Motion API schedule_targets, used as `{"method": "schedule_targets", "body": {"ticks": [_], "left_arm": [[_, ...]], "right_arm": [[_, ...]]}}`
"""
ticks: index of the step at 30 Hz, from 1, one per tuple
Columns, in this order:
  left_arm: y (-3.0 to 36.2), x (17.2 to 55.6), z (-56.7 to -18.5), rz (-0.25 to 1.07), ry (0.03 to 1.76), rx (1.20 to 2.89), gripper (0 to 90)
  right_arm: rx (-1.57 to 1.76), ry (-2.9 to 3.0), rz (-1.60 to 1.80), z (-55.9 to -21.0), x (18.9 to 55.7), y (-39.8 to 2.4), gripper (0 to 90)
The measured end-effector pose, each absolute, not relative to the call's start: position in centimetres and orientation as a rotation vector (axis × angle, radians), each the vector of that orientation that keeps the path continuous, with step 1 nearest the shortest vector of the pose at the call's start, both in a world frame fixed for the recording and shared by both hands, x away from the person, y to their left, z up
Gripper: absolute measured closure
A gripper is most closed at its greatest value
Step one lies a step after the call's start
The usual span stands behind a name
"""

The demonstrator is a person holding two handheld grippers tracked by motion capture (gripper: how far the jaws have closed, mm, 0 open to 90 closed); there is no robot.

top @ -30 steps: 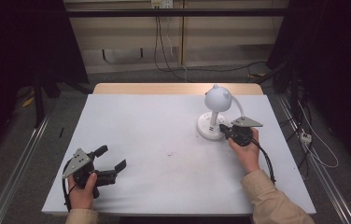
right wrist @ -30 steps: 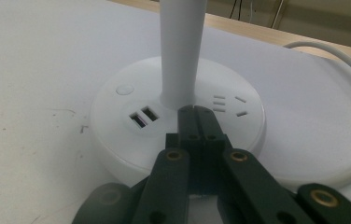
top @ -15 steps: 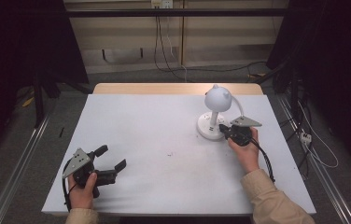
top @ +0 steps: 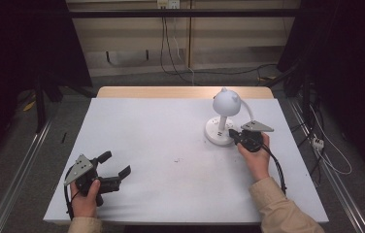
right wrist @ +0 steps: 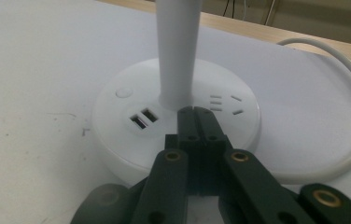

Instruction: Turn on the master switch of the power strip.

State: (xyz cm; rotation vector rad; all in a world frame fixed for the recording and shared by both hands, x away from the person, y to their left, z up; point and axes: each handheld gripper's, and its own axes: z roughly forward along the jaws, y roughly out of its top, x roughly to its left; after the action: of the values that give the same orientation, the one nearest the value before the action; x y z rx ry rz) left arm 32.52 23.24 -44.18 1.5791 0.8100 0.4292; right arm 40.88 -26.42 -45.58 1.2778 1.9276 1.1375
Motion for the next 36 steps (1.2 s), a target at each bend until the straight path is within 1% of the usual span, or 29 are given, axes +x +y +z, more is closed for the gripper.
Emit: {"method": "schedule_targets", "body": {"ticks": [1,2,6,9,17,19,25,27,29,36], "left_arm": [[23.25,32.52,-44.17,0.429,0.81,1.578,4.1],[23.25,32.53,-44.17,0.43,0.811,1.579,4.1],[23.1,32.58,-44.16,0.427,0.807,1.58,4.1],[23.05,32.65,-44.17,0.426,0.808,1.58,4.1],[22.85,32.76,-44.12,0.425,0.8,1.583,4.1],[22.8,32.79,-44.14,0.422,0.8,1.583,4.1],[22.81,32.89,-44.2,0.418,0.802,1.586,4.1],[22.81,32.89,-44.2,0.417,0.801,1.587,4.1],[22.82,32.89,-44.19,0.418,0.802,1.584,4.1],[22.81,32.83,-44.17,0.419,0.8,1.586,4.1]], "right_arm": [[1.292,1.923,1.151,-45.6,40.88,-26.56,89.3],[1.301,1.915,1.161,-45.66,40.9,-26.71,85.9],[1.321,1.876,1.203,-45.39,40.88,-27.23,81.5],[1.328,1.869,1.211,-45.17,40.77,-27.35,76.5],[1.341,1.879,1.228,-45.21,40.59,-27.01,60.5],[1.345,1.881,1.233,-45.16,40.54,-26.91,54.1],[1.356,1.879,1.259,-45.06,40.45,-26.87,43.6],[1.358,1.881,1.264,-45.04,40.45,-26.82,38.7],[1.362,1.886,1.267,-45.08,40.43,-26.77,35.4],[1.367,1.899,1.282,-44.88,40.11,-26.63,28.1]]}}
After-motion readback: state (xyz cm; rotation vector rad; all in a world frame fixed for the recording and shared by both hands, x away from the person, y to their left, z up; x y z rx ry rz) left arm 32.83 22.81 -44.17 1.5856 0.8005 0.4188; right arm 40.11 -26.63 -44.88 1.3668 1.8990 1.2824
